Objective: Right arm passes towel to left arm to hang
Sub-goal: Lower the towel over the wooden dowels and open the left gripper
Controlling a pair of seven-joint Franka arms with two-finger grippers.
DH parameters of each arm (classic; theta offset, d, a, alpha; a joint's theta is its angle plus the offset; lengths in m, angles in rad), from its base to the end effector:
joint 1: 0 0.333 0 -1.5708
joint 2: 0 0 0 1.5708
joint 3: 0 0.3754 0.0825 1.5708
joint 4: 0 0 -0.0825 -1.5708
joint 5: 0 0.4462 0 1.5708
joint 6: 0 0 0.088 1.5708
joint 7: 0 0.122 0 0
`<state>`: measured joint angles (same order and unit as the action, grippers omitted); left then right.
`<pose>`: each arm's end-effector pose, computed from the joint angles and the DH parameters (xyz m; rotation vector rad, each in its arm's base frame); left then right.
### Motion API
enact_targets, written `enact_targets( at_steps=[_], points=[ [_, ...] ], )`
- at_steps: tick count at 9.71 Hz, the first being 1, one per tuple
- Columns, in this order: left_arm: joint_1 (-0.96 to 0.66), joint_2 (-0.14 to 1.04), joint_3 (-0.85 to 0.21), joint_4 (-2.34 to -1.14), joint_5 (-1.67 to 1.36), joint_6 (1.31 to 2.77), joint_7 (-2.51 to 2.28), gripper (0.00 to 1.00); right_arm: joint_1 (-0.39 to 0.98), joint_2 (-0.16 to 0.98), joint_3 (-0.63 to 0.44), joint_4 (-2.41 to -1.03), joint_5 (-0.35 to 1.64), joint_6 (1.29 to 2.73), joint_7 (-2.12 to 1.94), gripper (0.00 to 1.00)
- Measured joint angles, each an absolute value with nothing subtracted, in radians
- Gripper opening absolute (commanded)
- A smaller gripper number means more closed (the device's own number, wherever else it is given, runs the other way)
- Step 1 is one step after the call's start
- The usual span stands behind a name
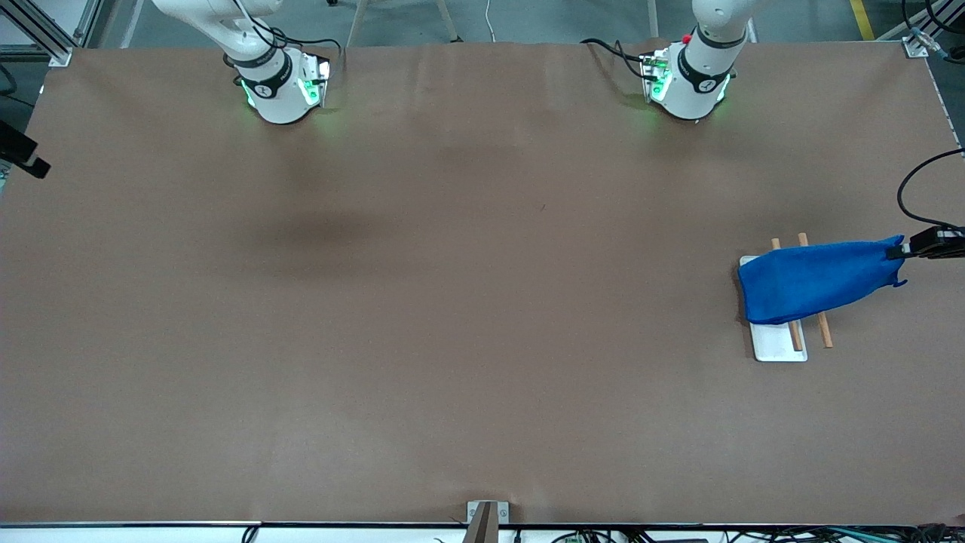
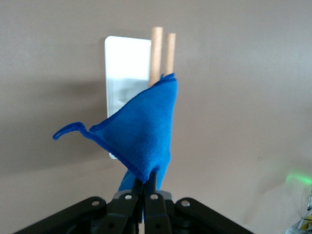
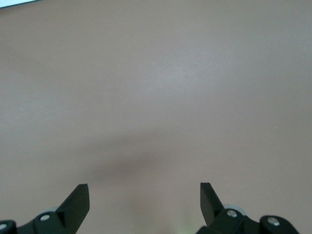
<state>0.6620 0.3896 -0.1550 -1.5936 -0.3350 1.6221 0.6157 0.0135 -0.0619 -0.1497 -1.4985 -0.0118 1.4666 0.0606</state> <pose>0.6269 0.3184 0.4115 2.6217 -0.0384 -0.1250 0.5761 -0.0841 0.7345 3.1223 -0.3102 0.0458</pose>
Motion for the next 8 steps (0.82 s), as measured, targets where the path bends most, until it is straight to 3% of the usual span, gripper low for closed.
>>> enact_targets(
  at_steps=[3,4,6,8],
  points=[
    [0.668,0.425,-0.156,-1.592,-0.314,1.658,0.626,0.05,0.013,-0.022,-0.140,-1.497,-0.013,1.477,0.060,1.00],
    [0.672,0.436,-0.156,-1.592,-0.314,1.660,0.626,0.29,0.013,-0.019,-0.140,-1.495,-0.014,1.477,0.060,1.00],
    [0.675,0.448,-0.156,-1.592,-0.314,1.661,0.626,0.97,0.013,-0.019,-0.140,-1.490,-0.015,1.477,0.060,1.00],
    [0.675,0.449,-0.156,-1.586,-0.312,1.661,0.626,1.00,0.013,-0.019,-0.140,-1.489,-0.015,1.477,0.060,1.00]
  ],
)
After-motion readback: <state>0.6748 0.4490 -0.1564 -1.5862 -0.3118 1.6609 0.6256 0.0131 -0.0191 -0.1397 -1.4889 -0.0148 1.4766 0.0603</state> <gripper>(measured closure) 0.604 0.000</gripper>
